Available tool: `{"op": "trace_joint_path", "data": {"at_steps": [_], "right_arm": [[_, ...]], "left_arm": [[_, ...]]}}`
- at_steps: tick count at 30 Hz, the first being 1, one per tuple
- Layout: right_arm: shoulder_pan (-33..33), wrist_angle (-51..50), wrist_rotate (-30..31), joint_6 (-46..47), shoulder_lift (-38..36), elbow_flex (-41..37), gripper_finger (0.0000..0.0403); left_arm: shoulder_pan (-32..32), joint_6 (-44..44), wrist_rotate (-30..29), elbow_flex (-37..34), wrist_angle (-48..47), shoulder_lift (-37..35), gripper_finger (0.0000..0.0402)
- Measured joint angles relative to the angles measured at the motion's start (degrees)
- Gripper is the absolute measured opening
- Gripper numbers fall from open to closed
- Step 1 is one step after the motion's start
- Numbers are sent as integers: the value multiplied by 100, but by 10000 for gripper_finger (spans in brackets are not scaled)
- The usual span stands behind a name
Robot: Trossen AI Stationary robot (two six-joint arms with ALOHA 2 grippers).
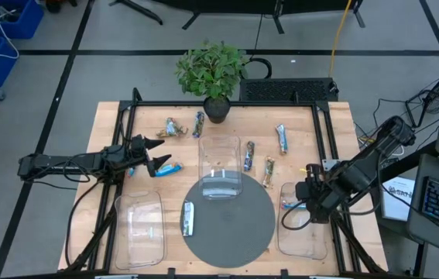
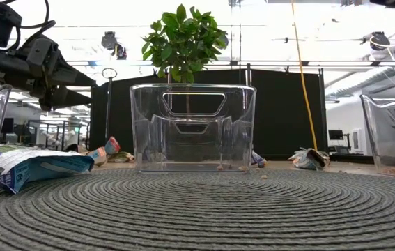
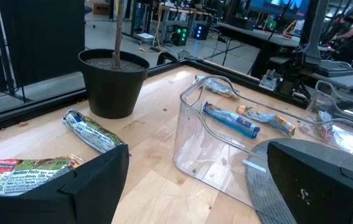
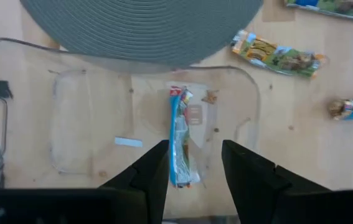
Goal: Pick and place Granola Bars by type
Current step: Put the top right yellow granola bar into the middle transparent bin
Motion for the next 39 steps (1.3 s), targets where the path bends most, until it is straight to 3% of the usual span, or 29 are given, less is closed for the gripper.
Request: {"op": "trace_joint_path", "data": {"at_steps": [11, 20, 26, 39], "right_arm": [[0, -424, 10, 0, 0, 228, 145], [0, -411, 29, -113, 0, 228, 212], [2, -202, 2, -604, -1, 228, 235], [2, -140, 10, -2581, -2, 228, 228]], "left_arm": [[1, 1, -1, 0, 2, -2, 379], [1, 0, 0, 0, 0, -2, 379], [1, 0, 0, 0, 0, -1, 379], [1, 0, 0, 0, 0, -1, 379]]}}
